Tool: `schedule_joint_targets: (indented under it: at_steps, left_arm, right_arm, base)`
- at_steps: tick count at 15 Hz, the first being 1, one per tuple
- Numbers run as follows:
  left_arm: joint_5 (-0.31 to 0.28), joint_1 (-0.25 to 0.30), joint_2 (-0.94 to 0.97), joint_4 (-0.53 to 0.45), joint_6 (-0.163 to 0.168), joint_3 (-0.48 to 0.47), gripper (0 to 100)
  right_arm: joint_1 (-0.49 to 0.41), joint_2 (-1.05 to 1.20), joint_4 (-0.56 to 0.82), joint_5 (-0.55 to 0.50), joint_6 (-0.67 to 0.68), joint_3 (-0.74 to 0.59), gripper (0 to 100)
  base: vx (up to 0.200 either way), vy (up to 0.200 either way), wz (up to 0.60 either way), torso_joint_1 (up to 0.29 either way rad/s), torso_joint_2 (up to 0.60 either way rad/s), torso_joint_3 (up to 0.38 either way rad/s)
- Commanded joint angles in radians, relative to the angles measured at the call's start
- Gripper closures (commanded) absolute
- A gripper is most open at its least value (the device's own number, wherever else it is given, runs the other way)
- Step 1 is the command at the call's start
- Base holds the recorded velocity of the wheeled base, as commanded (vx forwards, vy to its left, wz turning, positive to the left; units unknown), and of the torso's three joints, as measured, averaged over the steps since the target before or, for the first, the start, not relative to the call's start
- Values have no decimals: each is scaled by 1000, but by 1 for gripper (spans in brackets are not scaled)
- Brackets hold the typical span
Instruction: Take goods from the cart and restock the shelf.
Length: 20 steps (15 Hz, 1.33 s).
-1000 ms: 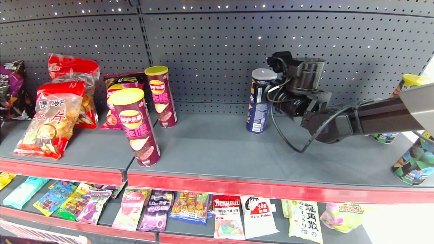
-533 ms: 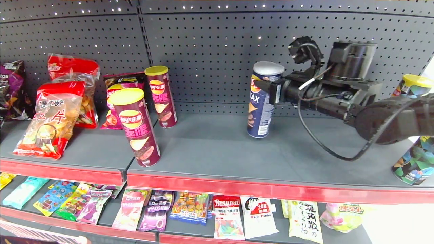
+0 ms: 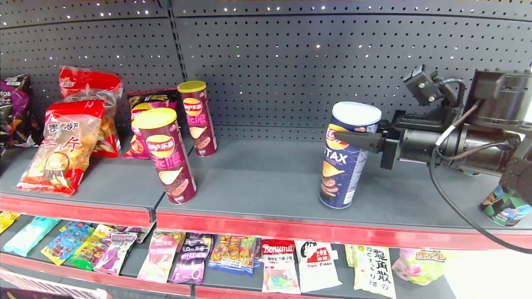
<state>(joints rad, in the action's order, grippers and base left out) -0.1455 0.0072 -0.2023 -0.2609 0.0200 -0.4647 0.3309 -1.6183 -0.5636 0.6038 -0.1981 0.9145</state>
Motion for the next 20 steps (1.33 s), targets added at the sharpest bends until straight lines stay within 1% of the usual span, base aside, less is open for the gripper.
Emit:
schedule_joint_targets:
  at_steps: [1,2,3,5,9,12,20]
  left_arm:
    - [0,0,-3,-1,0,-2,100]
    - [0,0,-3,0,0,-2,100]
    - [0,0,-3,0,0,-2,100]
    - [1,0,-3,0,0,-5,100]
    - [1,0,-3,0,1,-5,100]
    - [1,0,-3,0,1,-5,100]
    - [1,0,-3,-1,1,-3,100]
  right_arm:
    - [-39,11,-1,62,-35,-19,100]
    - [-53,1,-1,108,-38,-20,100]
    - [-53,1,-1,111,-38,-20,100]
    - [-72,-22,-1,179,-38,-14,100]
    - [-70,-22,-1,234,-34,-31,100]
    - [-72,-29,-9,226,-40,-71,100]
    - [-79,-41,-16,226,-41,-62,100]
  base:
    - [0,0,0,0,0,0]
    - [0,0,0,0,0,0]
    - [0,0,0,0,0,0]
    - [0,0,0,0,0,0]
    - [0,0,0,0,0,0]
    - [0,0,0,0,0,0]
    - [0,0,0,0,0,0]
